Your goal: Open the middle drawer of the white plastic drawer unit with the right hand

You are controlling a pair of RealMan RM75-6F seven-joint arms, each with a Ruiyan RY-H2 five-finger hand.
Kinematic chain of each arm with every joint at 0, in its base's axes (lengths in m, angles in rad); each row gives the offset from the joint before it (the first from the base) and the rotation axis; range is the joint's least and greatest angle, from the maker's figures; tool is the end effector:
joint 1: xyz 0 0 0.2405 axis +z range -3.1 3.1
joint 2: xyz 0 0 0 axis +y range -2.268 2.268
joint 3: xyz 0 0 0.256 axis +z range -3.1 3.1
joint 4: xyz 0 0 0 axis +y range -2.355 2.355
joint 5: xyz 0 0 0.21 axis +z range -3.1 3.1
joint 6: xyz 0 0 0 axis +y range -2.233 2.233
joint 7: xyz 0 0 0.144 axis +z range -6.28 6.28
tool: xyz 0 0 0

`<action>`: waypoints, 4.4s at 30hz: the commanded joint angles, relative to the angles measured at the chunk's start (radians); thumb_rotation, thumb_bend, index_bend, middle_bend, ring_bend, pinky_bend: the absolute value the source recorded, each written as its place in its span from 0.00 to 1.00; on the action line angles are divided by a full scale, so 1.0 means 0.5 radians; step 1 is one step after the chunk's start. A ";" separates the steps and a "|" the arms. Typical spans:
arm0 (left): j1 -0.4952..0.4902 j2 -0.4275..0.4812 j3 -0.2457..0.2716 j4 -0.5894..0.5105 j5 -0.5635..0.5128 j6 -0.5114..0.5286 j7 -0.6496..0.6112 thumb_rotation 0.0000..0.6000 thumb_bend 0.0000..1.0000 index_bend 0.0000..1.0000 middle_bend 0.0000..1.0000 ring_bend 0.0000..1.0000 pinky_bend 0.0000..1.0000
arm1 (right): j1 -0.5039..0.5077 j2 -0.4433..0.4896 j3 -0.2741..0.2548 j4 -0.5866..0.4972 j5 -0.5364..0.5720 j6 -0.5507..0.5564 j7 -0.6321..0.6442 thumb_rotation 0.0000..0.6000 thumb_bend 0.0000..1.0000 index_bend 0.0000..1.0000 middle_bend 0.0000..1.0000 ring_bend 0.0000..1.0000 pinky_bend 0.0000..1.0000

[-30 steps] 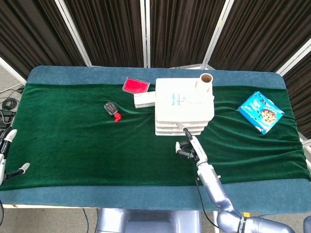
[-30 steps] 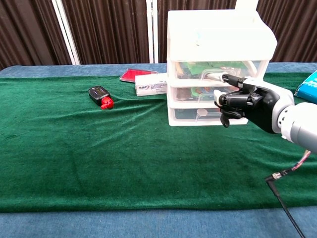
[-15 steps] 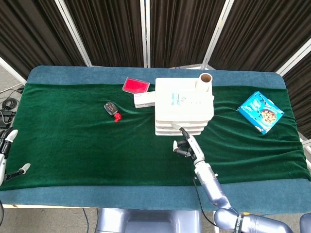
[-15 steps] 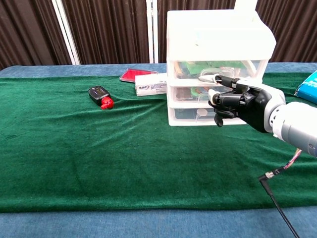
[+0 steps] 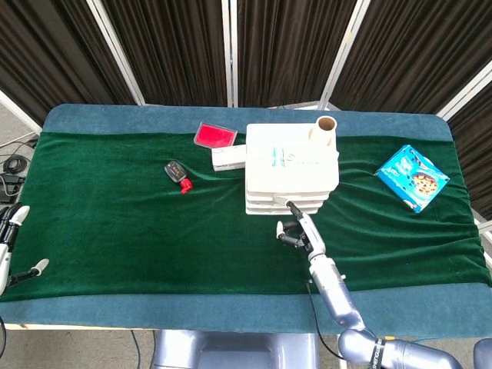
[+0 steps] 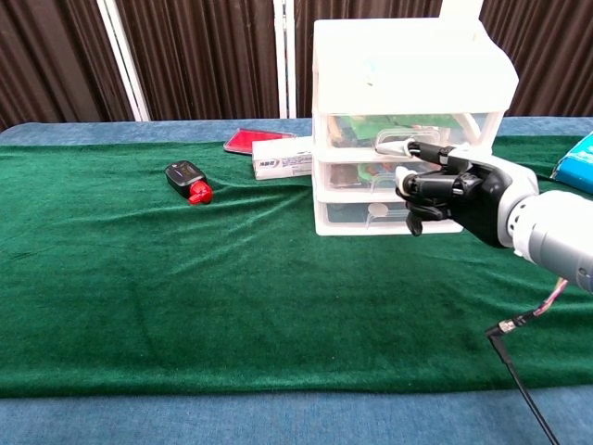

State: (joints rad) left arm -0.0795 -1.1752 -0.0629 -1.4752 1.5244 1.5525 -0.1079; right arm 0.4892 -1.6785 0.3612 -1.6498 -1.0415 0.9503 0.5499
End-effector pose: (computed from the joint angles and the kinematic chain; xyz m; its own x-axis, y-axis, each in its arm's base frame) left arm -0.3252 0.1832 0.1635 0.3677 -0.0791 0.9266 0.9284 -0.0266 -0.3707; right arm -0.1392 -0.3004 -0.0320 -0.7572 -0.3222 0.5682 -0.6417 0.2045 -0.7392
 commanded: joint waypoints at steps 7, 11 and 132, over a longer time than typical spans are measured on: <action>-0.003 0.000 0.000 0.005 -0.005 -0.007 -0.011 1.00 0.16 0.00 0.00 0.00 0.00 | 0.014 -0.022 0.005 0.003 0.002 -0.021 0.002 1.00 0.58 0.15 0.91 0.90 0.72; -0.003 0.001 0.000 0.005 -0.004 -0.007 -0.013 1.00 0.16 0.00 0.00 0.00 0.00 | 0.011 -0.021 0.005 -0.007 -0.015 -0.021 0.017 1.00 0.58 0.15 0.91 0.90 0.72; 0.002 -0.003 0.043 -0.038 0.065 0.018 0.062 1.00 0.16 0.00 0.00 0.00 0.00 | -0.449 0.391 -0.398 -0.400 -0.838 0.705 -0.805 1.00 0.60 0.26 0.90 0.90 0.71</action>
State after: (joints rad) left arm -0.0783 -1.1767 -0.0414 -1.4940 1.5571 1.5615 -0.0772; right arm 0.2516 -1.5278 0.1464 -1.8218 -1.4812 1.3156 0.2112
